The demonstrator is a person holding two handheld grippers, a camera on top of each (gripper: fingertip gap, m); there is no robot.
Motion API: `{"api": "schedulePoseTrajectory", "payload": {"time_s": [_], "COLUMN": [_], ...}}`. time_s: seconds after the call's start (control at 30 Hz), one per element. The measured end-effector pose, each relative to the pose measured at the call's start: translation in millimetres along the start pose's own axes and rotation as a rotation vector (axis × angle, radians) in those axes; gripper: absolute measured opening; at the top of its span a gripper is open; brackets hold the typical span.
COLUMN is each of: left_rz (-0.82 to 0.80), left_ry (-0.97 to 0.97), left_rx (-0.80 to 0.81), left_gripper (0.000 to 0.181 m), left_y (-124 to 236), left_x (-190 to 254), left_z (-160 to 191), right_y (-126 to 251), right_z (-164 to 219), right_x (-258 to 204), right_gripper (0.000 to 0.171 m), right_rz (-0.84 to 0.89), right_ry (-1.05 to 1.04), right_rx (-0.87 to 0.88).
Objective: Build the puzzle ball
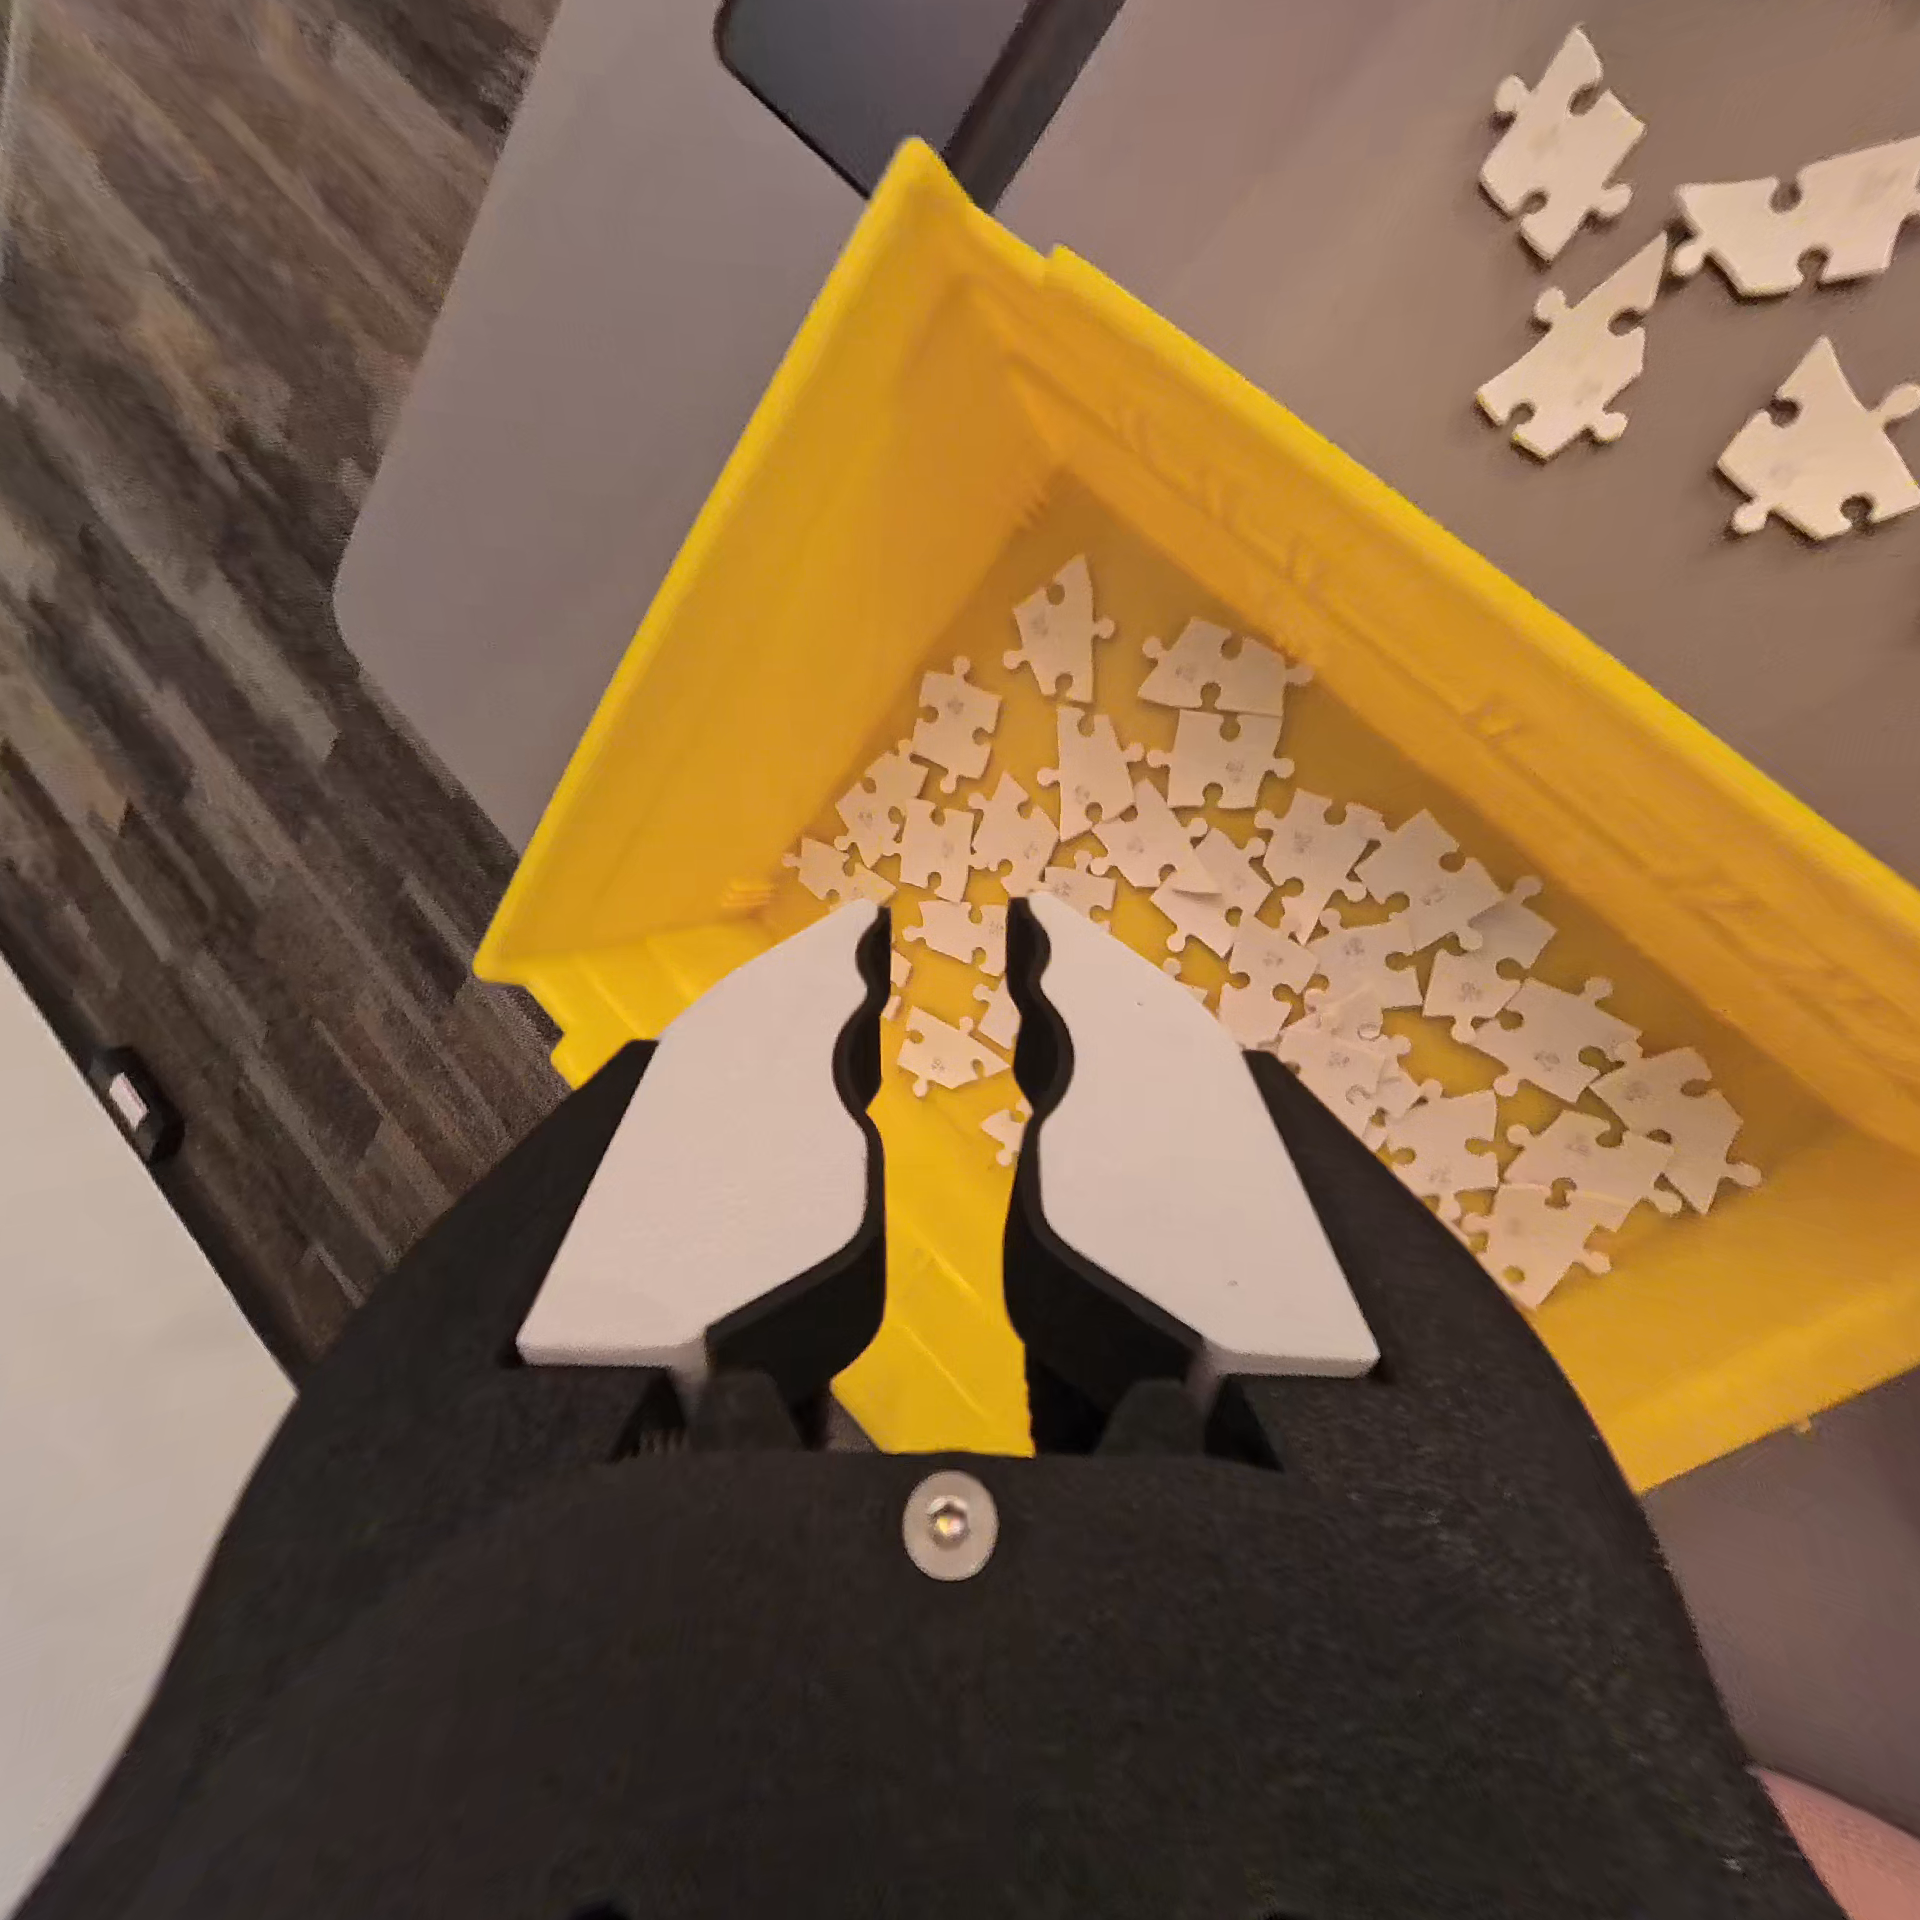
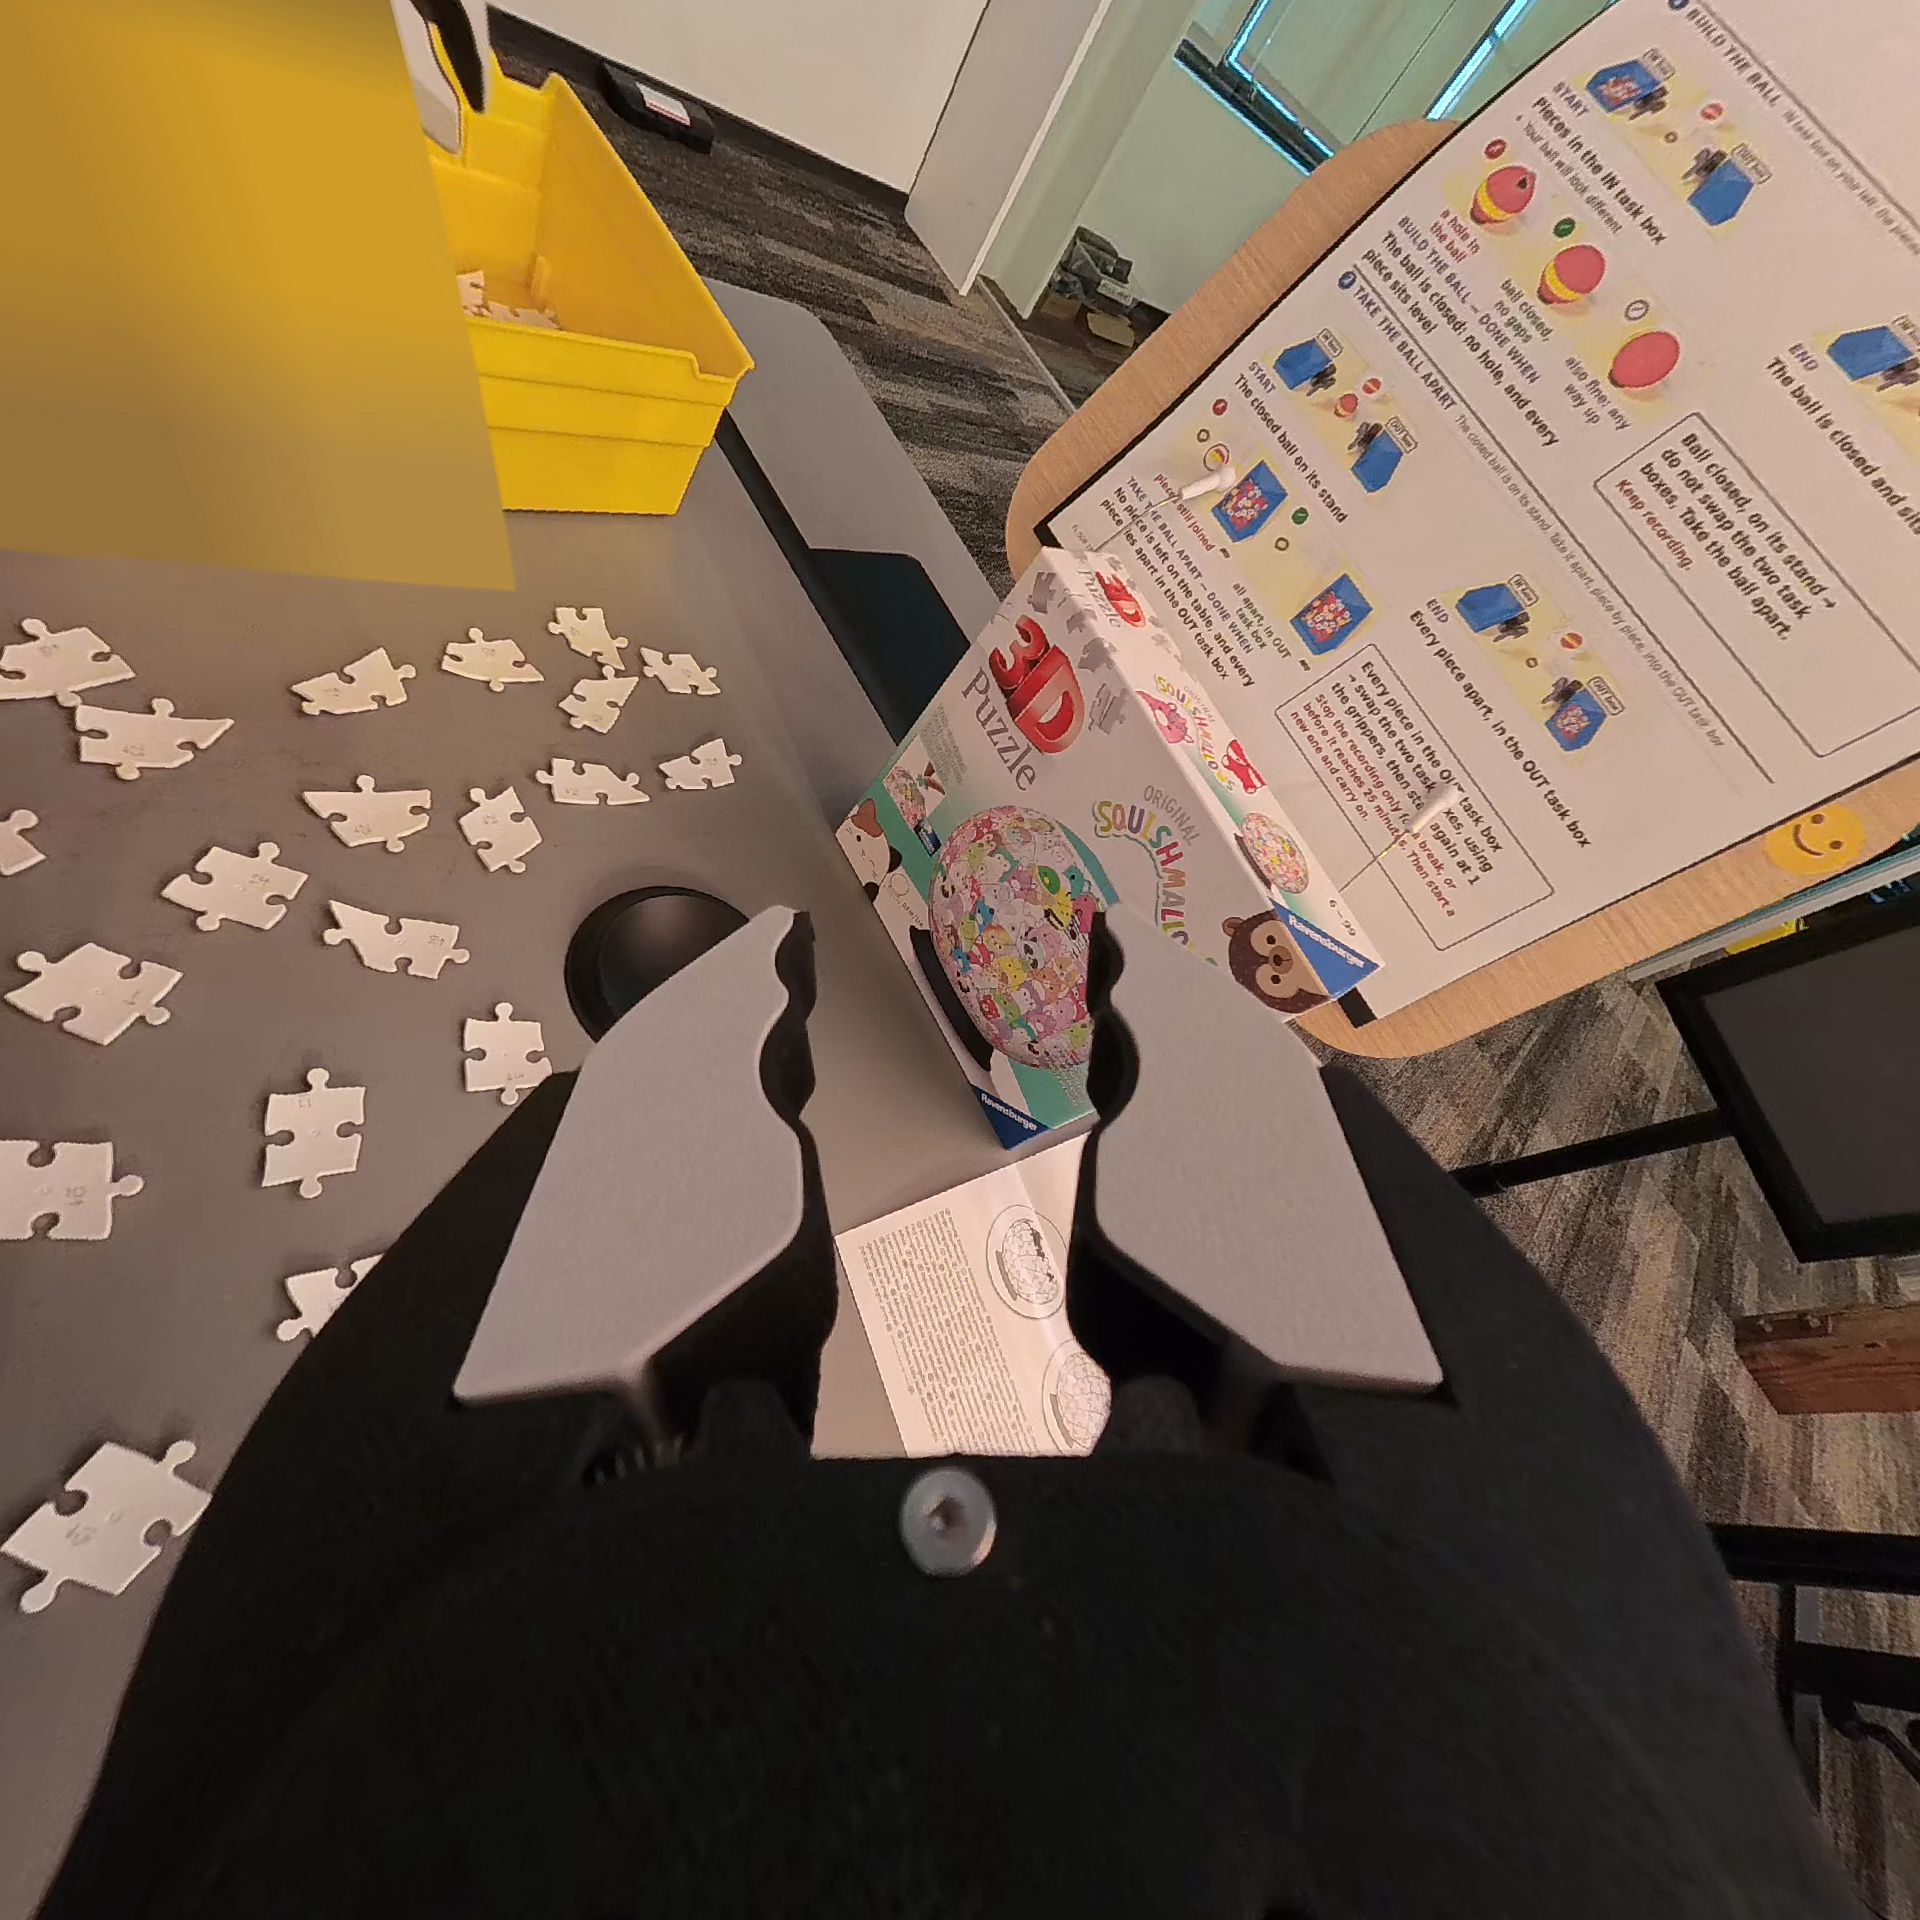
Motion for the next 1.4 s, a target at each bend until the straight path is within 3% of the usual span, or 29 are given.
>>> {"api": "schedulePoseTrajectory", "payload": {"time_s": [0.2,0.3,0.37,0.47,0.67,0.93,1.4], "left_rz": [0.008,0.157,0.238,0.290,0.329,0.369,0.443], "left_ry": [0.046,0.043,0.021,-0.051,-0.046,-0.050,0.004], "left_rx": [-0.009,0.033,0.040,0.084,0.082,0.011,0.049], "left_gripper": [0.025,0.028,0.035,0.064,0.052,0.052,0.052], "left_y": [4.1,-8.4,-23.8,-46.7,-80.8,-108.7,-106.6], "left_x": [6.9,27.7,38.1,41.9,46.7,63.8,66.1], "left_z": [-2.6,-12.7,-16.5,-18.8,-19.3,-13.7,-16.9], "right_y": [-3.8,-5.8,-7.6,-9.3,-9.2,-9.8,-9.3], "right_z": [4.8,5.8,8.9,15.5,13.6,15.4,20.5], "right_x": [-2.5,-5.7,-7.2,-5.0,-3.4,-7.9,-11.1], "right_gripper": [0.052,0.052,0.052,0.052,0.051,0.050,0.050], "right_rz": [-0.007,-0.025,-0.033,-0.026,-0.026,-0.044,-0.068], "right_ry": [0.021,0.023,0.030,0.045,0.035,0.046,0.051], "right_rx": [-0.029,-0.029,-0.040,-0.068,-0.057,-0.072,-0.103]}}
Point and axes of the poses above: each gripper's, where its closed fingertips meet, y back along the fingers, z out of its underside, x = y × z across the jaws, the point moved 1 cm from there along y, back along the fingers, and after that the axes turned 1 degree about z, right-handed, at the moved point
